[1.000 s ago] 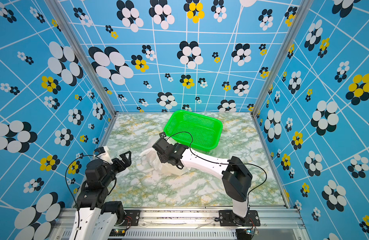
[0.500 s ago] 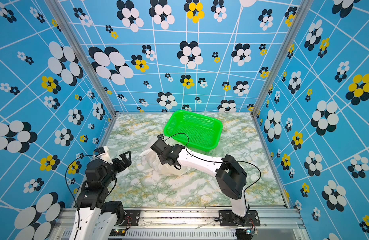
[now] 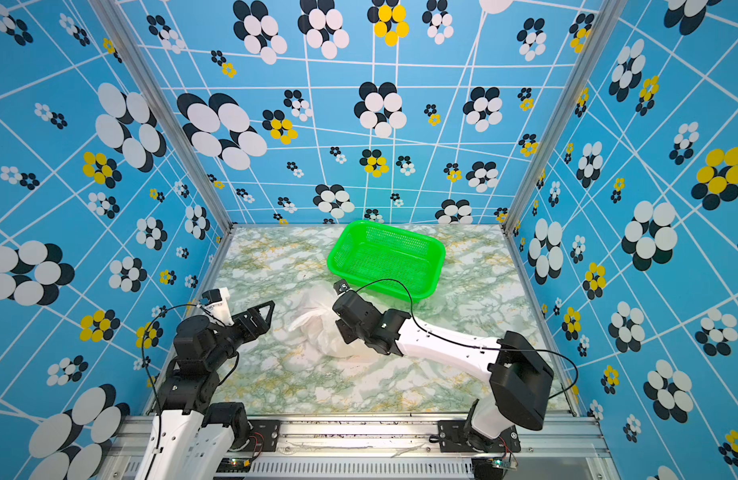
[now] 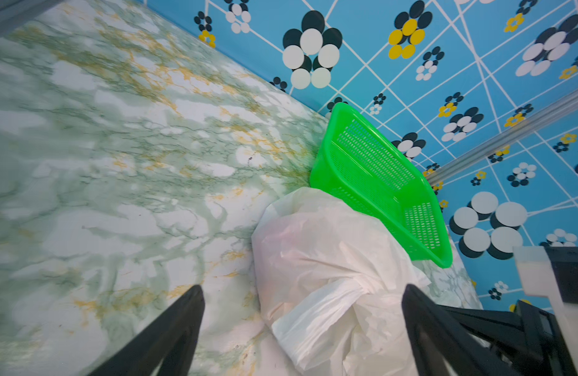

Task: Untie the knot of the plastic bag and take out the fruit

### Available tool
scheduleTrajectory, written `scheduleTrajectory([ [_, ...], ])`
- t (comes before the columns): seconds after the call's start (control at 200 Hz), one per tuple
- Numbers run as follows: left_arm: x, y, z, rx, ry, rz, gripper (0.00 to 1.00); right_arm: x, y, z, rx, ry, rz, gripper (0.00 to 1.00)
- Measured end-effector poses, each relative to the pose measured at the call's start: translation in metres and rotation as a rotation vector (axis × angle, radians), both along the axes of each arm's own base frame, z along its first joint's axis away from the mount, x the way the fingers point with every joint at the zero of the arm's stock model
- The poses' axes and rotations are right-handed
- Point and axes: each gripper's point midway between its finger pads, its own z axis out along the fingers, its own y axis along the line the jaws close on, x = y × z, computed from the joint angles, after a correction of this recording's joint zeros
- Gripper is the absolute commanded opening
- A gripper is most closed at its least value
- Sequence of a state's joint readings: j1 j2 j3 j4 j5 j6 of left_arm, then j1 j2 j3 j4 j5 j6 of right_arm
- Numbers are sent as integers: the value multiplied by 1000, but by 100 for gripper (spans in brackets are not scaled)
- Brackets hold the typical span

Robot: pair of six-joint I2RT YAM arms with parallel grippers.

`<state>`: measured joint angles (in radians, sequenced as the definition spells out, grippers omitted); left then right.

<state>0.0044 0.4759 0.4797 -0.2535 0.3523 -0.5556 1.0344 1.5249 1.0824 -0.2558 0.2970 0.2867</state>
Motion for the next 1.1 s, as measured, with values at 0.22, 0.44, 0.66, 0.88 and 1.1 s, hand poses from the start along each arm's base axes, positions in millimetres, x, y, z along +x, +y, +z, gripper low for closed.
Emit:
scheduleTrajectory([
  [0.22,-14,-53,8,22,-48,-219,92,-23,12,-15,-2,-38,139,0],
  [0.44,-19,-97,-14,155,-6,-376,87,-39,3,-4,37,-100,196,0],
  [0.66,-12,-122,-39,274,87,-447,85,-41,-1,10,91,-143,198,0],
  [0.88,-1,-122,-40,314,110,-397,87,-34,0,9,79,-147,155,73],
  [1.1,6,-102,-44,356,136,-282,90,-21,18,-1,6,-125,105,77],
])
